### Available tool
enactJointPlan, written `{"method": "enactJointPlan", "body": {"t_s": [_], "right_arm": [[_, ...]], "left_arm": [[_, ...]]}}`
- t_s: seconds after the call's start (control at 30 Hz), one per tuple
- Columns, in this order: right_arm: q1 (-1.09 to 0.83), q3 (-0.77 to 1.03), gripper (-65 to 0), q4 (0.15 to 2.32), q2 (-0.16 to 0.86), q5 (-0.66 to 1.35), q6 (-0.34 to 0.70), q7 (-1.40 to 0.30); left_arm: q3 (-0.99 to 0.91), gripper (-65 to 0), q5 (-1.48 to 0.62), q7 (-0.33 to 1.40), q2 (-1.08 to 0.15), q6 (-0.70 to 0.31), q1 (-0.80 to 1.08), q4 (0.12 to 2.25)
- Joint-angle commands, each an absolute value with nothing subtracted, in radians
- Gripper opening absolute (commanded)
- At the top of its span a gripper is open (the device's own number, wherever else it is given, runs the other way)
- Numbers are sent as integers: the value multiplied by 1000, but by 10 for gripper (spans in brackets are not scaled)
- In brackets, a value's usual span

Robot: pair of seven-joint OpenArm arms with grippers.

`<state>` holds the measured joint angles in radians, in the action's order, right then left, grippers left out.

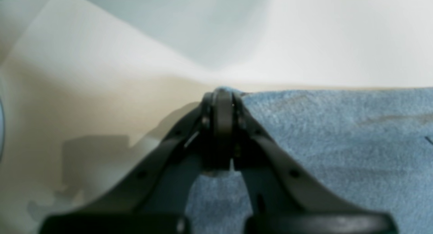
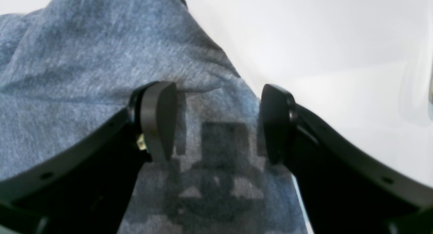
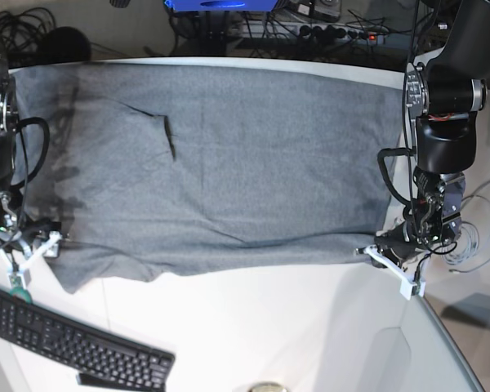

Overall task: Layout the t-shirt on the table in an organized manner, then fold the t-shirt properly
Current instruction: 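Hold the hem corners with both grippers, stretching the shirt flat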

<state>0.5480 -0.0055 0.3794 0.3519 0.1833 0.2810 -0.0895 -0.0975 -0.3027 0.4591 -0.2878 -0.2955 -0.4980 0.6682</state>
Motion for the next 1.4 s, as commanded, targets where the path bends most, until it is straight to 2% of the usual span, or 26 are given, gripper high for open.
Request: {"method": "enactJointPlan", "body": {"t_s": [0.0,0.2,0.3,0.5,0.67,0.73,0.83,1.2,1.27,1.37], "right_arm": [[576,-1,-293,390,371,191,278,-68],[570,65,-293,331,375,191,277,-73],[539,124,-293,358,378,191,278,-142],[409,245,-291,661,369,191,280,-302],[332,260,-291,868,341,188,278,-423],[331,262,-291,868,340,188,272,-440],[328,262,-290,866,340,188,200,-444],[248,252,-296,924,295,188,199,-463],[248,252,-341,924,292,188,199,-463],[243,252,-527,924,292,188,199,-463]], "left_arm": [[-101,-650,-311,437,-298,-300,-529,687],[-101,-650,-311,437,-300,-300,-529,687],[-101,-650,-311,437,-298,-300,-529,687],[-101,-650,-311,437,-300,-300,-529,687],[-101,-650,-311,437,-300,-300,-529,687],[-101,-650,-311,437,-300,-300,-529,687],[-101,-650,-311,437,-300,-300,-529,687],[-97,-650,-311,437,-300,-300,-524,687],[-97,-650,-311,437,-300,-300,-524,687],[-96,-650,-311,437,-300,-300,-524,687]]}}
